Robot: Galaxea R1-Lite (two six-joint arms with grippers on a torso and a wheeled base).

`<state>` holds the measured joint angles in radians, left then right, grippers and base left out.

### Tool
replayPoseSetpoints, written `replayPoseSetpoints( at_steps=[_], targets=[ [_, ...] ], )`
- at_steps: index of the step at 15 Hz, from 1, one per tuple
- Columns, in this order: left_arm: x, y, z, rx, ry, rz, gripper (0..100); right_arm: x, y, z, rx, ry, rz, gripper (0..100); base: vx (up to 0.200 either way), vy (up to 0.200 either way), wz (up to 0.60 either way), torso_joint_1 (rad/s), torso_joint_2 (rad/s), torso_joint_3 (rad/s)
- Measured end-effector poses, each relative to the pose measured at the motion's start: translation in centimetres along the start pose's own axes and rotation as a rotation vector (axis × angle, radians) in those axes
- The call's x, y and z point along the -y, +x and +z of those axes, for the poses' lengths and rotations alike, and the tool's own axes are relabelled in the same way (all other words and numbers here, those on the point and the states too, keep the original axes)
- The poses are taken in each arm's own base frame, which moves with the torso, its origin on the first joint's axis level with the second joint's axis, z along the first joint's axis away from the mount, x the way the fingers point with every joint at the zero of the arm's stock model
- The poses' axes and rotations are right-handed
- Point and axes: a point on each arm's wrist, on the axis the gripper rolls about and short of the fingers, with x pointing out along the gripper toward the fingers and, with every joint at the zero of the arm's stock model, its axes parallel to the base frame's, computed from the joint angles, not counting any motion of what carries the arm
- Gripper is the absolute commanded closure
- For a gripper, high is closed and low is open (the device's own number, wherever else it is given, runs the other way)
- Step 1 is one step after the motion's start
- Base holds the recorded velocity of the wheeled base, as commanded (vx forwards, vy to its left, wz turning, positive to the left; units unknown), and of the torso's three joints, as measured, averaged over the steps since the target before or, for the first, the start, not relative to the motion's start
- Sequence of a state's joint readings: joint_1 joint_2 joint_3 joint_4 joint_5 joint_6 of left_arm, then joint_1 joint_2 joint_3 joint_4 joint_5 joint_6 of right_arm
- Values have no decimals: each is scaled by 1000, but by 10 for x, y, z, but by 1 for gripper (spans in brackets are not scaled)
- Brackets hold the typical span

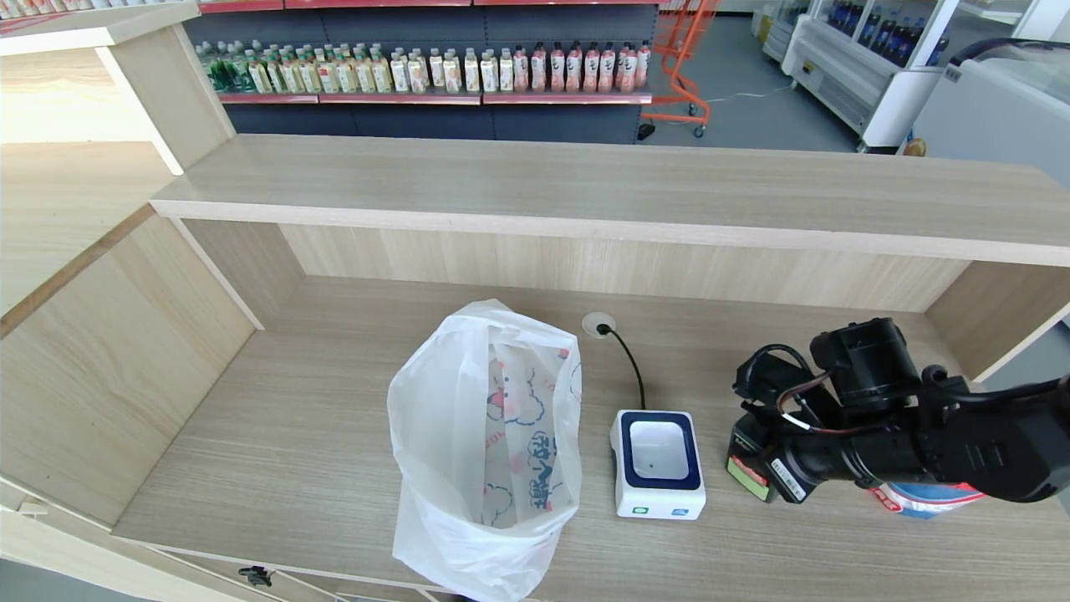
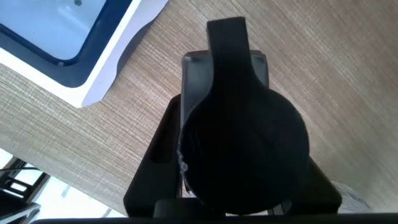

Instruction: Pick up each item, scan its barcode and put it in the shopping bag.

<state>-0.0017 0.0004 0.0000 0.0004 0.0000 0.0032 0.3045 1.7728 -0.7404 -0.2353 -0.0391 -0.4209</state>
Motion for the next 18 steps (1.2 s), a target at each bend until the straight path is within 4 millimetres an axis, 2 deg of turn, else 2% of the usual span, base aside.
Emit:
replayPoseSetpoints(
  at_steps=[3, 6, 7, 9, 11, 12, 16, 18],
  targets=[
    [0, 0, 0, 0, 0, 0, 0, 4, -16, 5, 68, 30, -32, 100, 0, 0, 0, 0, 0, 0],
    [0, 0, 0, 0, 0, 0, 0, 13, -58, 16, 239, 91, -110, 100, 0, 0, 0, 0, 0, 0],
    [0, 0, 0, 0, 0, 0, 0, 13, -73, 14, 288, 69, -138, 100, 0, 0, 0, 0, 0, 0],
    [0, 0, 0, 0, 0, 0, 0, 5, -91, -6, 331, -62, -188, 100, 0, 0, 0, 0, 0, 0],
    [0, 0, 0, 0, 0, 0, 0, -3, -102, -27, 351, -326, -255, 100, 0, 0, 0, 0, 0, 0],
    [0, 0, 0, 0, 0, 0, 0, -7, -106, -35, 373, -530, -271, 100, 0, 0, 0, 0, 0, 0],
    [0, 0, 0, 0, 0, 0, 0, -20, -111, -46, 559, -1372, -256, 100, 0, 0, 0, 0, 0, 0],
    [0, 0, 0, 0, 0, 0, 0, -25, -106, -47, 686, -1710, -265, 100, 0, 0, 0, 0, 0, 0]
  ],
)
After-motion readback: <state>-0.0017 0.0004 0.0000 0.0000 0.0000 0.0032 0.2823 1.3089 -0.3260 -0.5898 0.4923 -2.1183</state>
